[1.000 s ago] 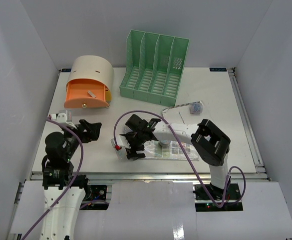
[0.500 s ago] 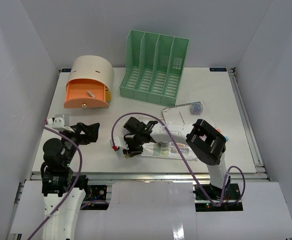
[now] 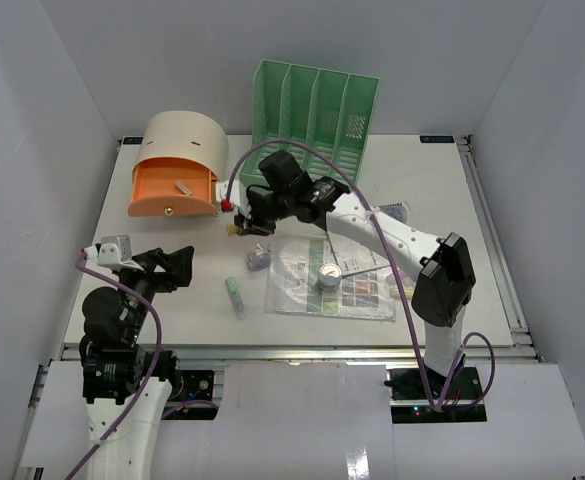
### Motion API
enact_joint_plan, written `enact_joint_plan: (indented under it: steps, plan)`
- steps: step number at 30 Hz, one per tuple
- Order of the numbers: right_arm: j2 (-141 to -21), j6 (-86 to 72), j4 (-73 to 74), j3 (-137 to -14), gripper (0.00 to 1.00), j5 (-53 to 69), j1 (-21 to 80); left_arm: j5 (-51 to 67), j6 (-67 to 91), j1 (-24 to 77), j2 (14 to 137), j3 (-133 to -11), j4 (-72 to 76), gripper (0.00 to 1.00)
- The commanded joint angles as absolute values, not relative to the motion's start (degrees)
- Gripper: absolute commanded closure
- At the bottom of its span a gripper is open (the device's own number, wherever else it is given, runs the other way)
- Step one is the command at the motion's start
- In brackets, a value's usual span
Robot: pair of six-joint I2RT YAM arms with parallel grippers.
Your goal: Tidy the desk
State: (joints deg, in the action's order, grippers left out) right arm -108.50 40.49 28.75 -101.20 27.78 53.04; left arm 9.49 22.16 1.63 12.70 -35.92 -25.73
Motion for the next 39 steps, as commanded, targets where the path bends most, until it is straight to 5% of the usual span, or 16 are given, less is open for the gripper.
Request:
enact_joint_plan:
  steps: [1, 8, 22, 27, 29, 32, 39]
  plan:
    - [-111.0, 29.7, 23.4, -110.0, 0.92, 19.0, 50.9, 7.6, 22.8, 1.8, 11.2, -35.4, -26.2, 0.11]
    - [-121.0, 19.2, 14.4, -126.0, 0.92, 9.6, 50.9, 6.6, 23.2, 1.8, 9.2, -34.9, -25.8, 0.11]
    - [-130.7, 20.6, 1.0, -132.3, 0.86, 13.1, 53.2, 6.9, 23.2, 1.6, 10.5, -34.7, -25.5, 0.10]
    - [-131.3, 22.3, 0.7, -131.4, 0.59, 13.4, 54.0, 7.4, 23.1, 1.6, 10.7, -34.6, -25.3, 0.10]
    - [-130.8, 22.8, 0.7, -130.8, 0.33, 13.3, 54.1, 7.8, 23.2, 1.6, 11.1, -34.6, -25.2, 0.10]
    - [-128.9, 23.6, 0.7, -129.3, 0.16, 12.9, 54.1, 9.3, 23.1, 1.6, 12.1, -34.3, -24.7, 0.10]
    - [-118.0, 25.8, 4.1, -123.1, 0.03, 13.8, 52.6, 11.3, 25.5, 1.6, 19.2, -34.5, -24.6, 0.15]
